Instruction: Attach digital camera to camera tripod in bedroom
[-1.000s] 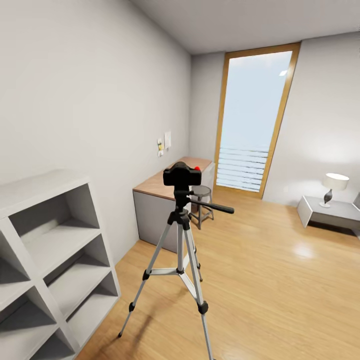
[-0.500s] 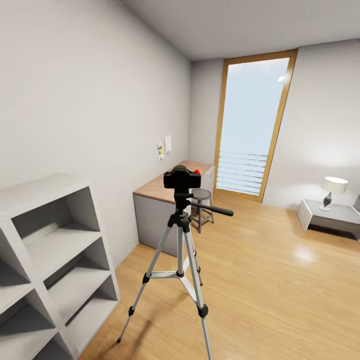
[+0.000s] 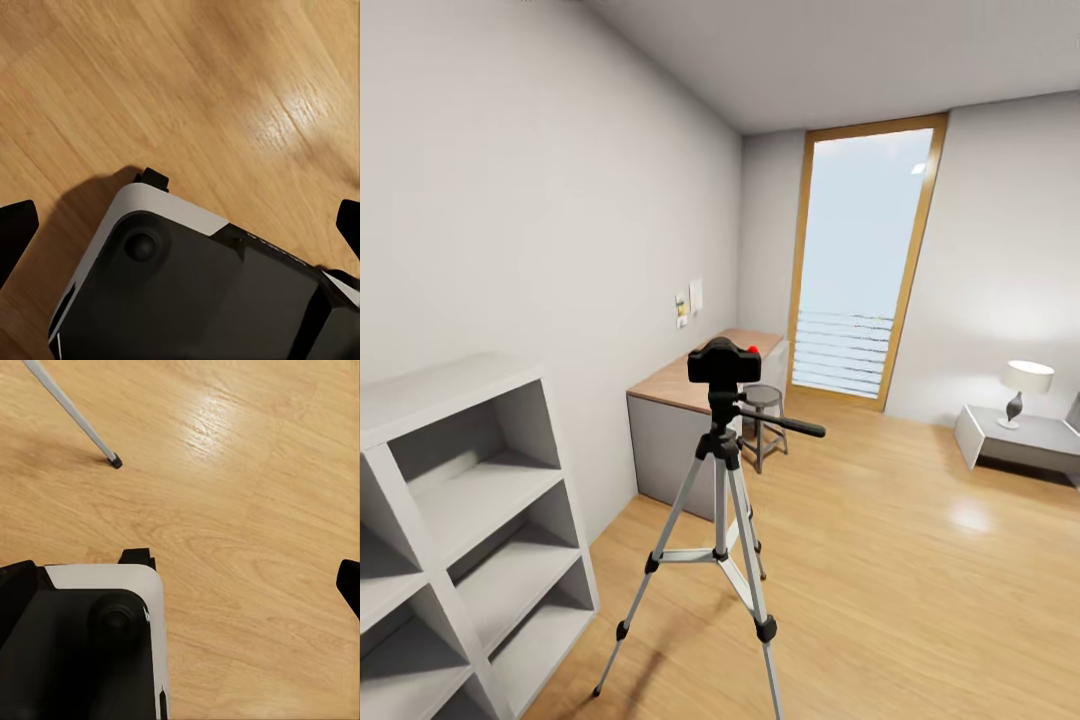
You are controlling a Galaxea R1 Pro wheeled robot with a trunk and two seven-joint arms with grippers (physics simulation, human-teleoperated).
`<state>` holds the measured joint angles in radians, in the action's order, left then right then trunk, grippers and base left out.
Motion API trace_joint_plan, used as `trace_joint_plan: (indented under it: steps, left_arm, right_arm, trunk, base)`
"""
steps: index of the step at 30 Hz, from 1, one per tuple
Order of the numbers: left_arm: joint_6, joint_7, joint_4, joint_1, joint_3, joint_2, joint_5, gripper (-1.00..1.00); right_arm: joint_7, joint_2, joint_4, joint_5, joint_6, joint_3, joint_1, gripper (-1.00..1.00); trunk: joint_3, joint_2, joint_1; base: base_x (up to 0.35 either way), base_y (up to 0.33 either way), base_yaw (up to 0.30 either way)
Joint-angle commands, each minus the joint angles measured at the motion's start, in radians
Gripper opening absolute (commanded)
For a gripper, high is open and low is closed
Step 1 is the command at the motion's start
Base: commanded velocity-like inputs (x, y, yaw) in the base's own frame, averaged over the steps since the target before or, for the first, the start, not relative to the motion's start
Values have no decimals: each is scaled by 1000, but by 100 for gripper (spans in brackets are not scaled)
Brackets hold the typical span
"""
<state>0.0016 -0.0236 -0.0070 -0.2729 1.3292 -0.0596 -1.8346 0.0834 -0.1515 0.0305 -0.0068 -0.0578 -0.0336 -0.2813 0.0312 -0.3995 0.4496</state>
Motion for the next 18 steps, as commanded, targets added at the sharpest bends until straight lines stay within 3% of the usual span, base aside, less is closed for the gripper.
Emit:
trace_joint_plan:
  steps: [1, 18]
  left_arm:
    - [0, -2, -1, 0, 8, 0, -8, 100]
    - [0, -2, -3, 0, 8, 0, -8, 100]
  right_arm:
    - [4, 0, 3, -1, -6, -4, -1, 100]
    - [4, 0, 3, -1, -7, -3, -1, 100]
  trunk:
    - [1, -1, 0]
    - [29, -1, 0]
  base:
    - [0, 0, 0]
    - [0, 0, 0]
